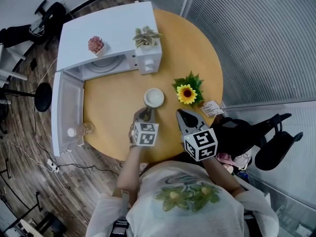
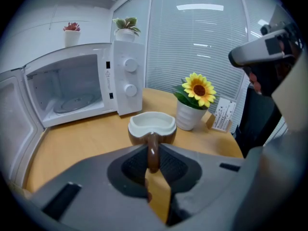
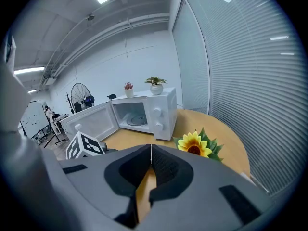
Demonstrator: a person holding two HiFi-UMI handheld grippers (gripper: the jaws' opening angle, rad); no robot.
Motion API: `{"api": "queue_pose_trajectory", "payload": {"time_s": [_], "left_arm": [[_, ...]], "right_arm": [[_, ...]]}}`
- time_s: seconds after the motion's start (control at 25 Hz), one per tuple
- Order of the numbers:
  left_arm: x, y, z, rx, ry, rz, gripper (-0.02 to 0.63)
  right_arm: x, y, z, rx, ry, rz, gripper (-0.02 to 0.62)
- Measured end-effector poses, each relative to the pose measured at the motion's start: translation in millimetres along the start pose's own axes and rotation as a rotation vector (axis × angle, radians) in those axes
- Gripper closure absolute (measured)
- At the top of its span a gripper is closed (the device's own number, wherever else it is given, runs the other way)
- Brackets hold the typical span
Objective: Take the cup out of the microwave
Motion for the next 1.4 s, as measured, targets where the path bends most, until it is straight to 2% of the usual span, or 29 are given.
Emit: {"api": "queue_pose_trajectory", "payload": {"time_s": [0.52,1.4], "left_arm": [[16,-1,4,0.008,0.035,-0.040,0.552],[31,-6,6,0.003,0.063,-0.003,0.551]], "right_arm": [[3,1,-1,-0.005,0.000,0.002,0.577],[8,3,-11,-0.001,-0.001,-0.009,0.577]]}}
Point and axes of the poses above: the fingertips, and each gripper's own axes: z forward along the fingers, y to its left, x out of its underside, the point moved 3 cm from there along -z, backward along the fingers, and after that the axes turned 14 degrees about -x, right-handed, at the moved point
